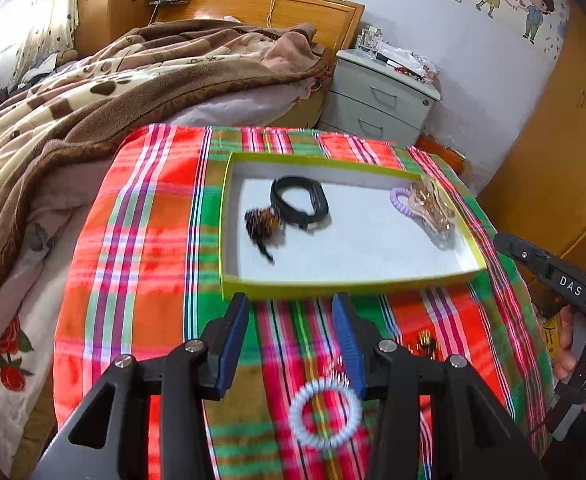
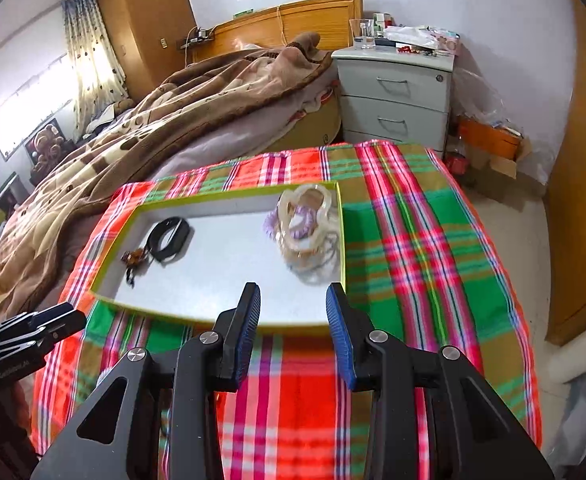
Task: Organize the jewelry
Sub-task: 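Grasp the white coil hair tie with the left tool while the right tool approaches the pink bracelet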
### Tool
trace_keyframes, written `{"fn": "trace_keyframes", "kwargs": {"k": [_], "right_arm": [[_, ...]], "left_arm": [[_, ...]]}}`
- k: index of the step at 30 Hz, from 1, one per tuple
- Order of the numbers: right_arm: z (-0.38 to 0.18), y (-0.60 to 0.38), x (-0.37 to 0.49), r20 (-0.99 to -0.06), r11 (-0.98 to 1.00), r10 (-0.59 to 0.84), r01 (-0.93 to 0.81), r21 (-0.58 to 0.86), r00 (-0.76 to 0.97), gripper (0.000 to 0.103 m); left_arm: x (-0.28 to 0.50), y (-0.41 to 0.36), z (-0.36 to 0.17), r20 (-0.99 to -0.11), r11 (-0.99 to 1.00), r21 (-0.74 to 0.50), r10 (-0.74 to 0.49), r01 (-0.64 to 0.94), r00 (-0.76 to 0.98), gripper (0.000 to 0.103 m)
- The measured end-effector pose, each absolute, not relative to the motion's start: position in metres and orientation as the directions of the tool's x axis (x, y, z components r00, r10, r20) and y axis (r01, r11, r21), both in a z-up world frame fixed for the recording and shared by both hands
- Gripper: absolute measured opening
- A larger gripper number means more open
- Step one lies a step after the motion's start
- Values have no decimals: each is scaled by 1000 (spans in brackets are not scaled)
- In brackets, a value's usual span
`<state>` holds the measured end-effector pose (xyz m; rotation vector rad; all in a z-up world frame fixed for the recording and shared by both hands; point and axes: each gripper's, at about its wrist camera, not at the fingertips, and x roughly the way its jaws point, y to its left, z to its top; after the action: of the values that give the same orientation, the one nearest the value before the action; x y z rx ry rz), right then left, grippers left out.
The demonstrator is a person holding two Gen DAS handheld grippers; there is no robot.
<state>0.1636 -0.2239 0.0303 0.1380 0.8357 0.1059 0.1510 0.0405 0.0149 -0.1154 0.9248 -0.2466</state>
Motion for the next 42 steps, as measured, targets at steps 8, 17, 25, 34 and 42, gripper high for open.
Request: {"fn": "trace_keyframes", "kwargs": {"k": [8, 17, 25, 34, 42], "right_arm": [[12, -198, 131, -705, 958, 284, -172, 228, 649, 35], [-1, -166, 121, -714, 942, 332, -247, 226, 617, 35], [1, -160, 114, -714, 946, 322, -247, 211, 622, 35], [3, -153, 116, -719, 951, 304, -248, 186, 625, 35], [0, -141, 120, -731, 948, 306, -268, 174, 609, 35]], "left_arm": [[121, 49, -4, -793, 964, -217, -267, 156, 548, 45], [106, 40, -19, -817, 959, -207, -277, 192, 506, 45], [100, 26, -29, -829, 969, -124, -220, 214, 514, 45], [100, 28, -33, -823, 983, -27, -124, 180, 555, 45], [100, 45, -33, -816, 985, -73, -149, 157, 558, 24]]}}
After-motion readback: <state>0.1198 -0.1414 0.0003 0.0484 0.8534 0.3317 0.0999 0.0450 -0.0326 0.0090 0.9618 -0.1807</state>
